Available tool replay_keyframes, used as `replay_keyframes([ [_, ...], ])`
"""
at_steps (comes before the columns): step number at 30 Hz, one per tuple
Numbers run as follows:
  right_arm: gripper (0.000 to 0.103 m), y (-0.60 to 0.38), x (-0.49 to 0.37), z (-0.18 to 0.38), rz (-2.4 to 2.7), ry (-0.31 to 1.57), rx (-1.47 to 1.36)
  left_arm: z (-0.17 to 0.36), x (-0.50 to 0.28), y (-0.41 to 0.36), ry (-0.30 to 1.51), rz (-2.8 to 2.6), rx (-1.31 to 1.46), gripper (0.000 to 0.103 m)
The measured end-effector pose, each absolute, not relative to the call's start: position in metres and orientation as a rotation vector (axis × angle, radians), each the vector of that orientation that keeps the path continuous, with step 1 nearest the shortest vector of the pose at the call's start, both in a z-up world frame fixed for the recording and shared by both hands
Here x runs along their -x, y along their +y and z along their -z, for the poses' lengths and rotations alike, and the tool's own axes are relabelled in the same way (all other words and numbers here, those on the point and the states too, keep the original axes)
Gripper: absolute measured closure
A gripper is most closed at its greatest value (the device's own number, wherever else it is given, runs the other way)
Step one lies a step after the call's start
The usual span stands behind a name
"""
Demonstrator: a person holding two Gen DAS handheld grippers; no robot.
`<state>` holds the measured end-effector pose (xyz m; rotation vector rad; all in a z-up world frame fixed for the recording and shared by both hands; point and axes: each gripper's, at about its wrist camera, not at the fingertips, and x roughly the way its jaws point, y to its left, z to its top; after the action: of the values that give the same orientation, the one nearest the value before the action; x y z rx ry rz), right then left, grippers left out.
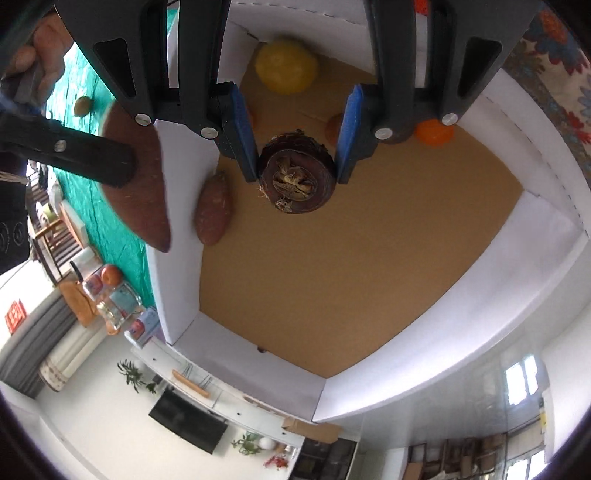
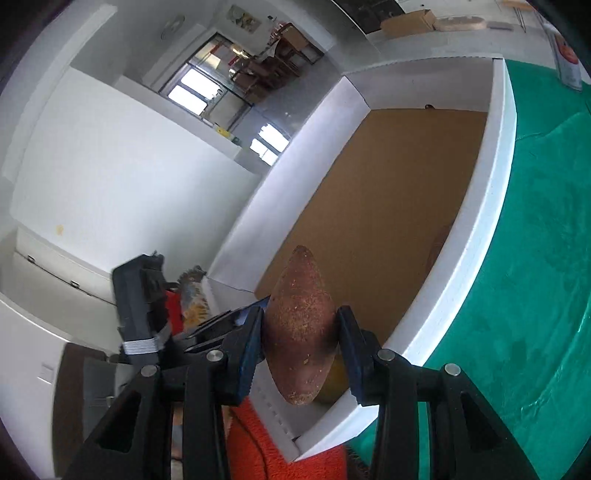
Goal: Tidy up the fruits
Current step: 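Carry both fruits over the white box and open both tools, then move both empty tools back toward the yellow pear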
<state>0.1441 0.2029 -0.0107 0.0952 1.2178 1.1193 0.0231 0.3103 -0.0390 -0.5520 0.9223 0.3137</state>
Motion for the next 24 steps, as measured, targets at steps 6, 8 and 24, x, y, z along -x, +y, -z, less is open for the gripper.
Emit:
replay_keyframes([
  [6, 0.060, 0.220, -0.139, 0.030, -1.055, 1.181, -0.013, 0.039, -0.021, 0.308, 0.897, -0.382, 0.484, 0.046],
  [8, 0.060, 0.213, -0.139, 0.023, -1.056, 1.146, -0.048, 0.033, -0.019, 0.306, 0.868, -0.410, 0.453, 0.025],
  [24, 0.027, 0.010, -0.128, -0.017, -0.741, 0.788, 0.073, -0.018, -0.049, 0.208, 0.731, -0.397, 0.163, 0.007],
])
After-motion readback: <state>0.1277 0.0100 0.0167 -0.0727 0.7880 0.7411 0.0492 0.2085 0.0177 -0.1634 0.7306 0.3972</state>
